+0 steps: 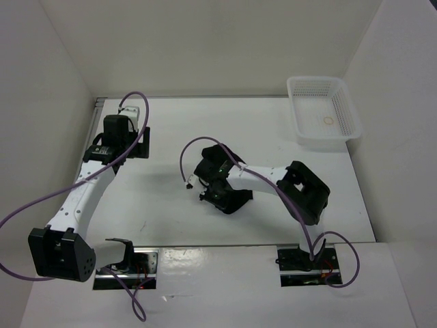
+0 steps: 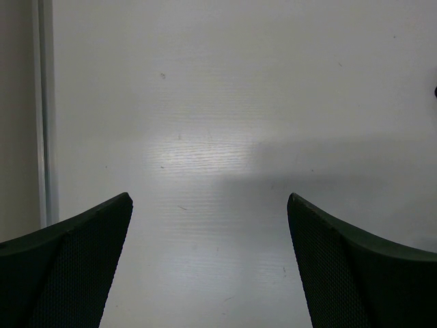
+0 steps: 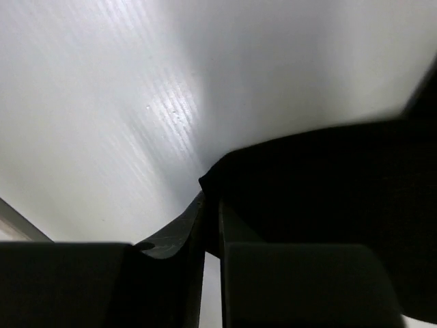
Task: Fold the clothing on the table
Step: Flatten the skirt out
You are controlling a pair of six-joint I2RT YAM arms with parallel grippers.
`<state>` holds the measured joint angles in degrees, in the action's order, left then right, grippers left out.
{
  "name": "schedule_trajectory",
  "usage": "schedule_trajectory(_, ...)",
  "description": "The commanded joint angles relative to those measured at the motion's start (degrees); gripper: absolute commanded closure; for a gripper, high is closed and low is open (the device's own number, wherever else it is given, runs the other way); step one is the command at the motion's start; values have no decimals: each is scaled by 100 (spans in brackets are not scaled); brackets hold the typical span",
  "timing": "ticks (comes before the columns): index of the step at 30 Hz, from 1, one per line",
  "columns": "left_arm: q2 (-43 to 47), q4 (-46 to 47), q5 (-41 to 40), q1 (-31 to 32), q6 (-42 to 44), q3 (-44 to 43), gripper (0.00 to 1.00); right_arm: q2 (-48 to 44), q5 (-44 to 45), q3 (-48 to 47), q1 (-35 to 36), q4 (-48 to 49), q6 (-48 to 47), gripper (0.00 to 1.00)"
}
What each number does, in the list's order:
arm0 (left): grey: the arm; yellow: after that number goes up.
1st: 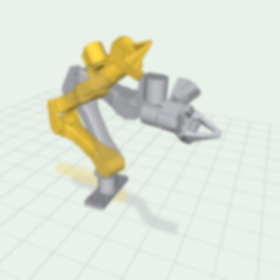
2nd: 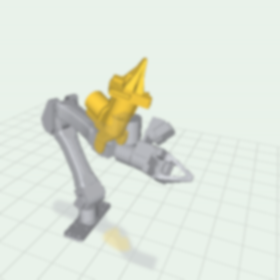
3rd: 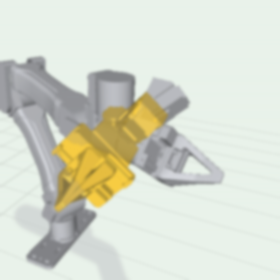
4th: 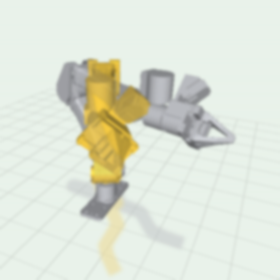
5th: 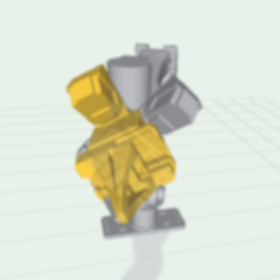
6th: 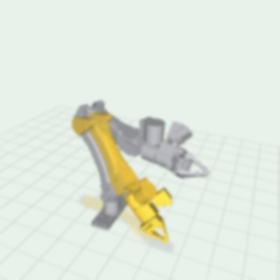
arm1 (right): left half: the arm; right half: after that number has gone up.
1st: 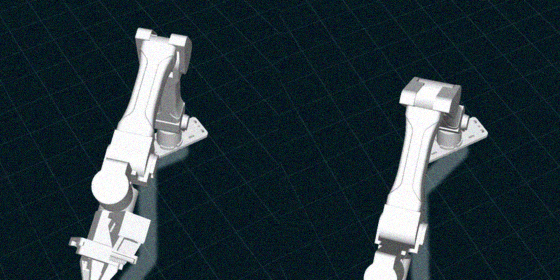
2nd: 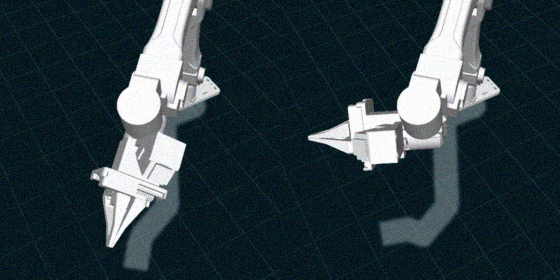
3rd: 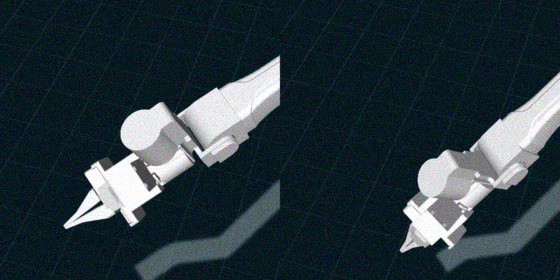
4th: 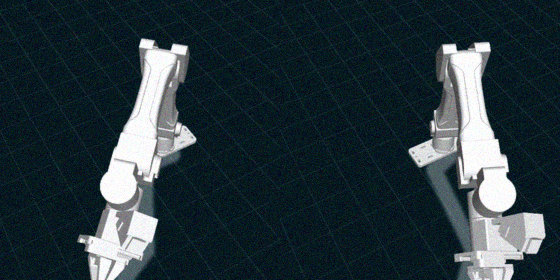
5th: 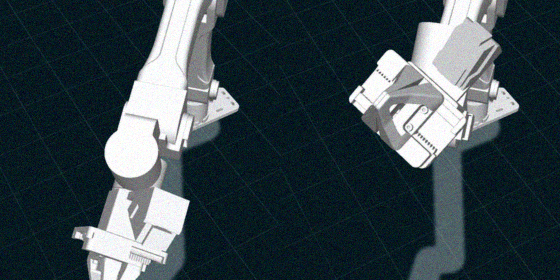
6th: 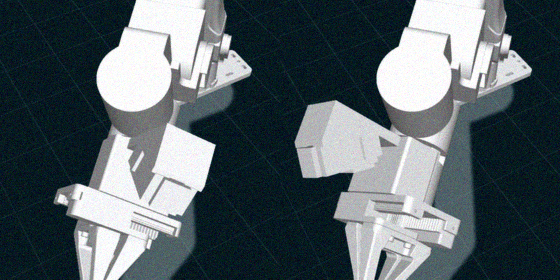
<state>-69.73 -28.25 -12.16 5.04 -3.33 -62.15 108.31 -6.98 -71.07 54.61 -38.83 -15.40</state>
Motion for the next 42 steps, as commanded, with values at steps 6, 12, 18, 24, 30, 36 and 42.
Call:
schedule_trajectory(6,241,188,-14,-20,-150,-96,0,472,760,-486,76,122,327,100)
schedule_trajectory(12,241,188,-199,-20,-150,-96,0,674,883,-2330,453,-528,20,100)
schedule_trajectory(18,188,240,-331,-20,-212,-96,0,535,1050,-4089,823,-706,-288,100)
schedule_trajectory(24,188,241,-383,-20,-212,-43,0,-686,1120,-3987,657,-151,-429,100)
schedule_trajectory(30,250,241,-208,-20,-212,-43,0,-2163,1885,-1302,-326,692,-683,100)
schedule_trajectory(36,250,241,47,-20,-159,-43,0,-3211,2182,625,-1110,465,-684,100)
schedule_trajectory(42,83,4,1248,-20,279,-43,0,-3159,2404,1341,-1583,411,-341,100)
